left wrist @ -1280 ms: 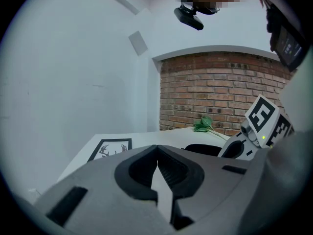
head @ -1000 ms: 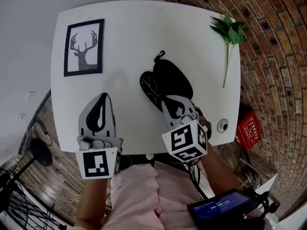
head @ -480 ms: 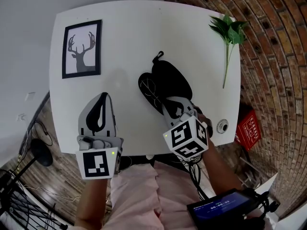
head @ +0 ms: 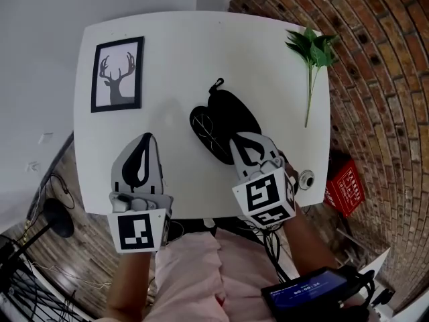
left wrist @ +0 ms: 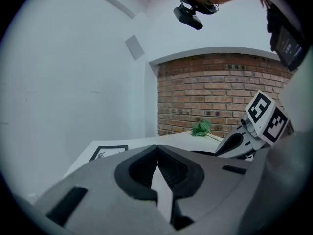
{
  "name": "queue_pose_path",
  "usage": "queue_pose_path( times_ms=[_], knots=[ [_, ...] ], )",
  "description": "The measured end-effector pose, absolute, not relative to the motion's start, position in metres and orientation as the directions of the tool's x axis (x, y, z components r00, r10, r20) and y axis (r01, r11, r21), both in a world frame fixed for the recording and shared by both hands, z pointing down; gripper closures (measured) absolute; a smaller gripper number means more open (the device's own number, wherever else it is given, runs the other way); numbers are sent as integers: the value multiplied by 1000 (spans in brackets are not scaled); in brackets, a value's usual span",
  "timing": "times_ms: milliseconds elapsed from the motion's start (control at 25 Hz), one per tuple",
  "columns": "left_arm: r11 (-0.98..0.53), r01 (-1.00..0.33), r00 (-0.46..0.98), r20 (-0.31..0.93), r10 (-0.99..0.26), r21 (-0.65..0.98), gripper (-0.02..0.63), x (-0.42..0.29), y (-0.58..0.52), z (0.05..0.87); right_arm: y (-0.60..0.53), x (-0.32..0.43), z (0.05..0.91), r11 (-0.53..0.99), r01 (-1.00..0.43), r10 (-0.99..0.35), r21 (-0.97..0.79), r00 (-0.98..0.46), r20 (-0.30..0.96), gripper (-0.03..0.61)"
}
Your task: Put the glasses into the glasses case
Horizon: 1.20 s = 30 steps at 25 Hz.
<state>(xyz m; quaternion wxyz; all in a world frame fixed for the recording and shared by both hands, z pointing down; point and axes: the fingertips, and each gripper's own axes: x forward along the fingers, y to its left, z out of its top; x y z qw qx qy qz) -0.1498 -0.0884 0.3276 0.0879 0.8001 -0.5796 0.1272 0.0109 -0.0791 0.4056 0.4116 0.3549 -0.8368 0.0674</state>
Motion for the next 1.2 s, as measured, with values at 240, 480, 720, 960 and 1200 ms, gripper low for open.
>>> queue_pose_path(
  times_ms=[240,480,720,960,1200],
  knots=[
    [-323,-946,306,230,-924,-36,611,-121,-66,280,-76,36,333,628,-757,-703,178,-454,547,572],
    [-309,-945,294,136,-946,-108,612,-88,-32,222,-51,58,261,554,-811,-807,190,-466,363,572],
    [-269,-953,263,54,-963,-143,611,-63,-4,181,-22,80,214,507,-838,-854,200,-459,244,573],
    [-249,-957,252,-3,-968,-150,611,-46,13,158,0,91,188,494,-845,-868,204,-465,173,574],
    [-251,-953,259,-29,-965,-171,612,-33,20,146,10,94,177,511,-838,-859,190,-494,133,574]
  ],
)
